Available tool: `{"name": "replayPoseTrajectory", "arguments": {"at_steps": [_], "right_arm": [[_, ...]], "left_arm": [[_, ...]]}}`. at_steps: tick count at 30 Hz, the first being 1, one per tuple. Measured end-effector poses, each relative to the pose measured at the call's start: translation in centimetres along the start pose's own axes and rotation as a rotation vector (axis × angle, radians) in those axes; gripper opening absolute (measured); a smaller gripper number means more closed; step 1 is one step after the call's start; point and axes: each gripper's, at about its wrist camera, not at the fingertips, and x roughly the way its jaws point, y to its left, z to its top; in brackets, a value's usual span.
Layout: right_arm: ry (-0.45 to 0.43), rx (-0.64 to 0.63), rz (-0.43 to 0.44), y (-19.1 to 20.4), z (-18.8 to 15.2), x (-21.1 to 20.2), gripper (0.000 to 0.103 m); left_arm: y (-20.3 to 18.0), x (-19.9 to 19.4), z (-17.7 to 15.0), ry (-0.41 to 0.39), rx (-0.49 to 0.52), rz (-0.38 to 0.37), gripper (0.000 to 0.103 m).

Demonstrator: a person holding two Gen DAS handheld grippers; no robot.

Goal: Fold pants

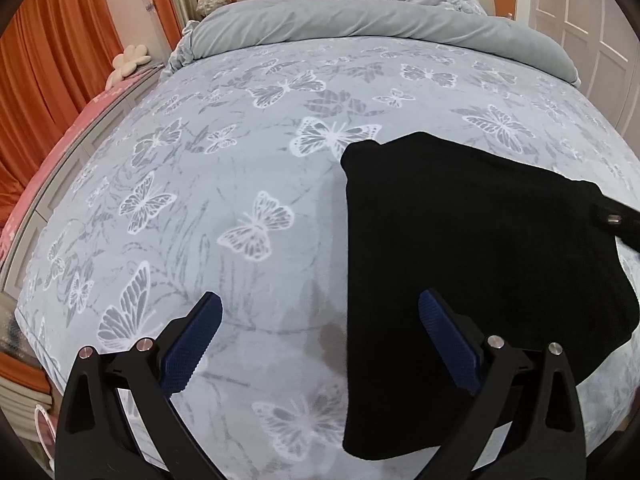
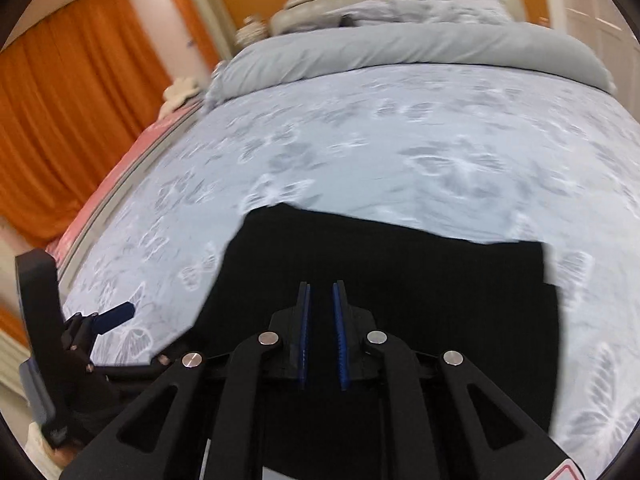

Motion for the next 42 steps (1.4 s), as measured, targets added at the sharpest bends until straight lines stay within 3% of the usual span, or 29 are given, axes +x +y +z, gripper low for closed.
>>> {"name": "replayPoseTrajectory", "arguments": {"at_steps": [4, 8, 10, 13, 17, 18, 21, 22, 27, 33, 35, 37, 40, 42], "right_arm": [[0.067, -0.037, 0.052, 3.3, 0.5, 4.3, 0.011], [0.151, -0.078, -0.006, 5.2, 0.2, 8.1, 0.011], [0.118, -0.045, 0.018, 4.5, 0.5, 9.2, 0.008], [0.091, 0.028, 0.056, 3.3, 1.6, 7.9, 0.01], [-0.024, 0.047, 0.004, 0.3, 2.8, 1.0, 0.017], [-0.033, 0.055, -0.006, -0.4, 2.8, -0.3, 0.022], [-0.042, 0.098, -0.066, -4.7, 1.3, -4.8, 0.061], [-0.018, 0.118, -0.093, -6.3, 0.2, -6.0, 0.062], [0.086, 0.2, -0.034, -10.5, -3.8, -6.9, 0.062], [0.195, 0.177, -0.074, -11.0, -7.4, -4.3, 0.062], [0.187, 0.171, -0.088, -11.0, -7.7, -3.8, 0.047], [0.136, 0.144, -0.067, -10.0, -7.2, -4.9, 0.015], [0.041, 0.115, -0.03, -8.9, -6.3, -8.2, 0.015], [0.094, 0.125, -0.079, -10.2, -6.9, -7.2, 0.021]], "left_arm": [[0.6, -0.1, 0.0, 0.002, -0.009, 0.004, 0.097], [1.4, 0.0, -0.1, 0.003, -0.016, 0.018, 0.097], [1.9, 0.2, 0.0, 0.011, -0.024, 0.018, 0.097], [2.6, 0.4, 0.1, 0.018, -0.034, 0.015, 0.097], [3.3, 0.1, 0.3, 0.02, -0.054, -0.015, 0.097], [3.4, -0.1, 0.3, 0.017, -0.058, -0.031, 0.097], [3.2, -0.3, 0.0, 0.019, -0.049, -0.063, 0.097], [3.0, -0.2, -0.1, 0.027, -0.044, -0.081, 0.097], [1.6, 0.5, -1.7, 0.116, -0.026, -0.211, 0.097], [0.0, 0.9, -2.4, 0.118, 0.012, -0.187, 0.098], [-0.3, 1.0, -2.3, 0.113, 0.017, -0.177, 0.098], [-0.6, 1.0, -2.1, 0.11, 0.025, -0.171, 0.098], [-0.5, 0.5, -2.1, 0.095, 0.027, -0.18, 0.098], [-0.7, 0.5, -2.2, 0.085, 0.049, -0.171, 0.098]]}}
